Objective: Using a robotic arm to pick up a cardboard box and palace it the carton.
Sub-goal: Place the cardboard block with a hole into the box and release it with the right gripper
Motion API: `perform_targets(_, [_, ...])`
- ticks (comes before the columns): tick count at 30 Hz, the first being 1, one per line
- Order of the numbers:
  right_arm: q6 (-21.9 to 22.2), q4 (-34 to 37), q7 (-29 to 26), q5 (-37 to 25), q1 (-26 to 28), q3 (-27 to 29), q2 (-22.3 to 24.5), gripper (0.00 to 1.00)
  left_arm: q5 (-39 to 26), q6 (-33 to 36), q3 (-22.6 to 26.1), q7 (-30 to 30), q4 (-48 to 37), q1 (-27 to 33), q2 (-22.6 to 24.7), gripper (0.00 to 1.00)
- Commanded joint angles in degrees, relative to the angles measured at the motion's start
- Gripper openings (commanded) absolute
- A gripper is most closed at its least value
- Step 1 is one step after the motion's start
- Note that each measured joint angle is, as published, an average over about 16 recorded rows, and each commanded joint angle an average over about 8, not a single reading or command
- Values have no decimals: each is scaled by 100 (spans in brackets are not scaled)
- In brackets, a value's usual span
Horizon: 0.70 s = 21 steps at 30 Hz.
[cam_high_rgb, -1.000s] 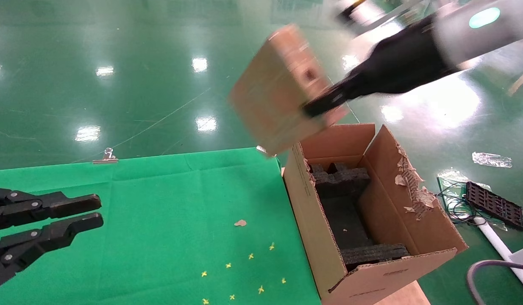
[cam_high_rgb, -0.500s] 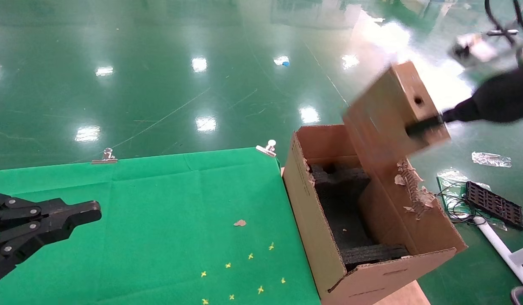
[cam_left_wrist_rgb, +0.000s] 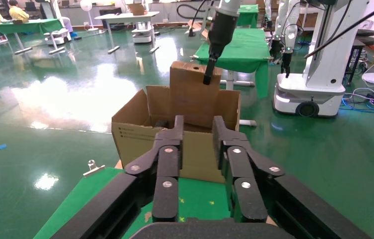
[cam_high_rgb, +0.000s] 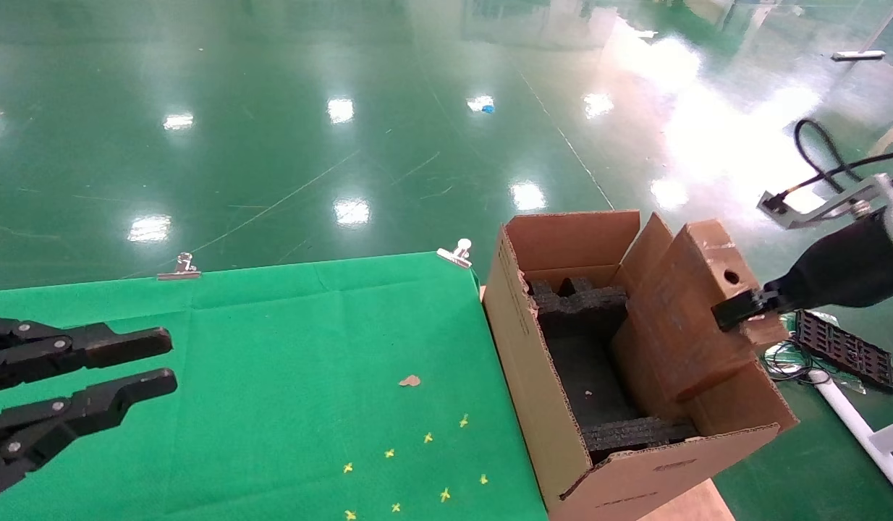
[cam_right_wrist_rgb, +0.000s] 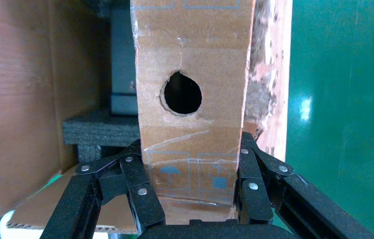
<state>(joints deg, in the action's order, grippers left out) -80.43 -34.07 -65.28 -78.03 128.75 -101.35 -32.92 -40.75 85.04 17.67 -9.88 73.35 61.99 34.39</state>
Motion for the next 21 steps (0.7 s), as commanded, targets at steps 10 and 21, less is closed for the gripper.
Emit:
perform_targets(10, [170, 998, 81, 108, -745, -101, -522, 0, 2, -1, 3, 1, 0, 1, -1, 100])
perform_targets(21, [739, 1937, 502, 399, -1514, 34, -904, 0, 4, -2, 5, 3, 0, 1, -2, 100])
